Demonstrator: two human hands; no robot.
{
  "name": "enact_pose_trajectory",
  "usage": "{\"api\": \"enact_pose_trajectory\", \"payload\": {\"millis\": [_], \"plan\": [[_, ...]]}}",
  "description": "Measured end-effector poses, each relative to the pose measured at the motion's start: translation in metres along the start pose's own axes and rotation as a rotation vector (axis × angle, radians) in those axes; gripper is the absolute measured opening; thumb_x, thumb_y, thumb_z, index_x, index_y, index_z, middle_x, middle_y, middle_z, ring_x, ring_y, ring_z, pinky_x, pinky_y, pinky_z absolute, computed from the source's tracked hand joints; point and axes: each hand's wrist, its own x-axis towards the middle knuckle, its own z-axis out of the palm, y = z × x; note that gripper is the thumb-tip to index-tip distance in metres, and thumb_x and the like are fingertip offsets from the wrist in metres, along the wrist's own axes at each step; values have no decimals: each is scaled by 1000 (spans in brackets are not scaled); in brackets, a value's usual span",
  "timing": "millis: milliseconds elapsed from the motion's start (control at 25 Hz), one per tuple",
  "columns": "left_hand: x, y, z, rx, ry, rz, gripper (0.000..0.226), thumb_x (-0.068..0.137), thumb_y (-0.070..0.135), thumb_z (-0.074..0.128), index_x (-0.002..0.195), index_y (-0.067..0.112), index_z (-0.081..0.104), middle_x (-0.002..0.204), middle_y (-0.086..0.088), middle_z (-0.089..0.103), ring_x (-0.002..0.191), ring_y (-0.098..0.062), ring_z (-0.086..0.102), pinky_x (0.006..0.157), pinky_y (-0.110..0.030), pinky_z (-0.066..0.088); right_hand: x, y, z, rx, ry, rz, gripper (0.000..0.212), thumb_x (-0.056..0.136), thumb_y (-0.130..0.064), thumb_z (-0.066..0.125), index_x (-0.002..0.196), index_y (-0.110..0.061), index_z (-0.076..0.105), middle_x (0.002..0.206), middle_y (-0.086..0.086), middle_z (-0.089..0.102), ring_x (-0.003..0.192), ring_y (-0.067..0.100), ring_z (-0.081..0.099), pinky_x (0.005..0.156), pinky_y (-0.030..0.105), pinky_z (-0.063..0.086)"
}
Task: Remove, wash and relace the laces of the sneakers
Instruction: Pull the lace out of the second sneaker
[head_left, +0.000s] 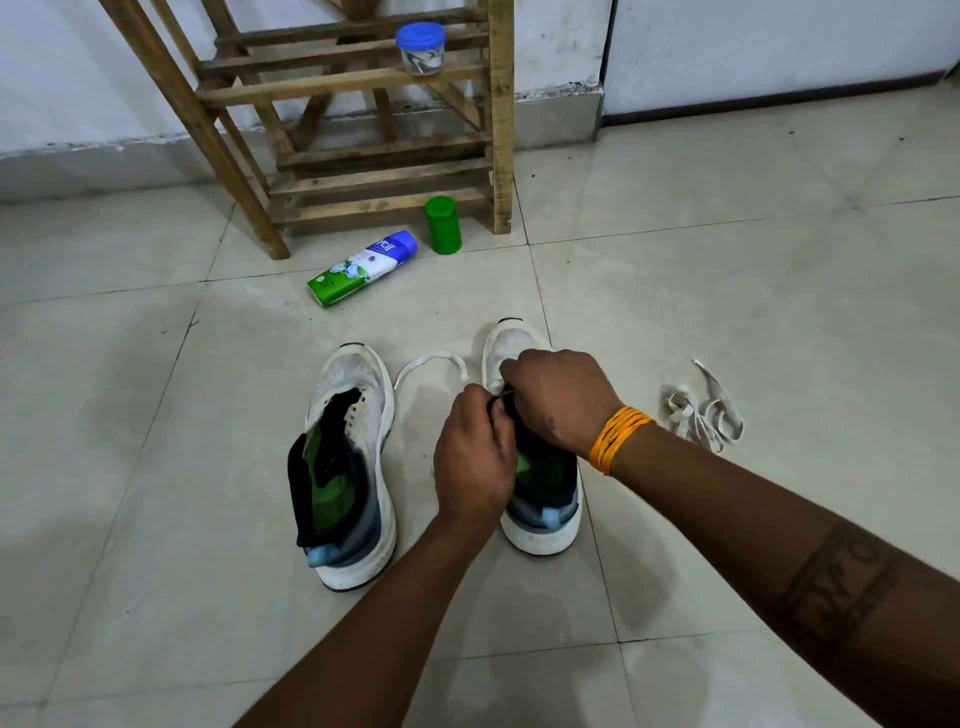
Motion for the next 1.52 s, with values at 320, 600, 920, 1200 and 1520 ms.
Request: {"api": "enact_pose_trajectory", "payload": {"millis": [320, 600, 920, 1200, 1520], "plan": [[0, 1, -1, 42, 16, 6, 24, 103, 30, 37, 90, 12, 47, 76, -3, 51, 65, -18, 43, 60, -32, 31, 7, 73, -7, 118, 85, 541, 19, 84, -25, 60, 94, -11, 68, 89, 15, 70, 85, 41, 64, 66, 36, 49], [0, 0, 1, 19, 6, 25, 24, 103, 30, 38, 90, 12, 47, 77, -3, 50, 66, -20, 45, 60, -32, 31, 1, 9, 4, 51, 8, 14, 21, 91, -33, 54, 105, -21, 64, 95, 8, 70, 89, 37, 66, 61, 34, 37], [0, 3, 2, 52, 19, 37, 23, 103, 28, 39, 92, 12, 51, 78, -4, 54, 66, -19, 46, 62, -29, 31, 3, 58, 14, 213, 70, 526, 21, 87, -26, 61, 100, -12, 70, 96, 16, 72, 91, 41, 66, 69, 35, 45], [-1, 1, 3, 7, 29, 15, 24, 103, 29, 37, 90, 11, 47, 77, -3, 50, 66, -19, 43, 61, -29, 28, 0, 10, 6, 102, 92, 45, 13, 91, -28, 54, 97, -17, 59, 87, 8, 68, 82, 40, 63, 60, 36, 35], [-1, 3, 4, -15, 40, 4, 25, 103, 30, 37, 91, 10, 48, 79, -4, 52, 68, -22, 46, 61, -32, 32, -7, 13, 11, 227, 79, 41, 21, 93, -39, 56, 101, -22, 66, 93, 4, 71, 90, 33, 65, 64, 34, 38]]}}
